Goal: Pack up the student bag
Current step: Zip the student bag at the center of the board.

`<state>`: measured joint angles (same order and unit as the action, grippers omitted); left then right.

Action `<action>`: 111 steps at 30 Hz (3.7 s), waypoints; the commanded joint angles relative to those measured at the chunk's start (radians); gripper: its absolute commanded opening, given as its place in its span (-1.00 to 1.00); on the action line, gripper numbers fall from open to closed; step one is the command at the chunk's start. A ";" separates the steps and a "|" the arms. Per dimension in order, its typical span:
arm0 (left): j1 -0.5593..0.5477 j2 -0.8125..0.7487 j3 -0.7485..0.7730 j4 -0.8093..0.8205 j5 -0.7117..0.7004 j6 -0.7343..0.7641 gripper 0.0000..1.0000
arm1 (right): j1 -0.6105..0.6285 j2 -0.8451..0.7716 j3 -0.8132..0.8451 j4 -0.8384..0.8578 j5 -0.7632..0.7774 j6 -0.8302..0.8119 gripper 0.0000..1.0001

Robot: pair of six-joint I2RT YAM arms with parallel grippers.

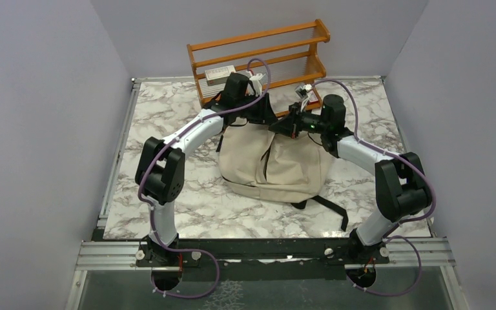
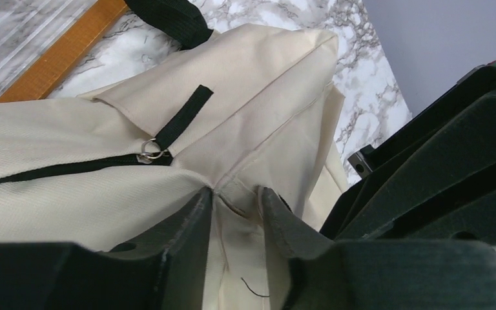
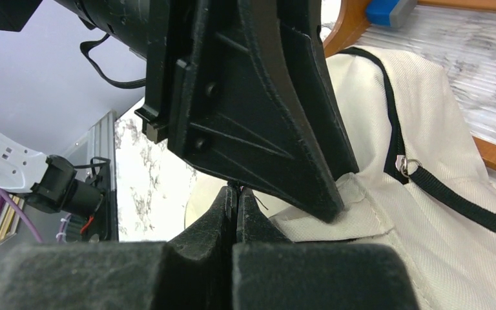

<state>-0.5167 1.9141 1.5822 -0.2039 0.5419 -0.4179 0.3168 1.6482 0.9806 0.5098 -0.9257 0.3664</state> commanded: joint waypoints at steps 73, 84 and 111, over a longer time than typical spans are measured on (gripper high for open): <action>0.076 0.205 0.210 -0.013 -0.081 0.024 -1.00 | 0.200 0.062 0.105 -0.143 0.044 -0.031 -0.99; 0.096 0.302 0.298 -0.038 -0.106 0.030 -1.00 | 0.235 -0.024 -0.020 -0.257 -0.023 -0.122 -0.99; 0.119 0.356 0.345 -0.072 -0.128 0.077 -1.00 | 0.336 -0.167 -0.274 -0.377 0.001 -0.135 -0.99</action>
<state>-0.4458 2.2482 1.8721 -0.3721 0.5304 -0.3798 0.5999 1.5089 0.7601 0.2207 -0.8436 0.2047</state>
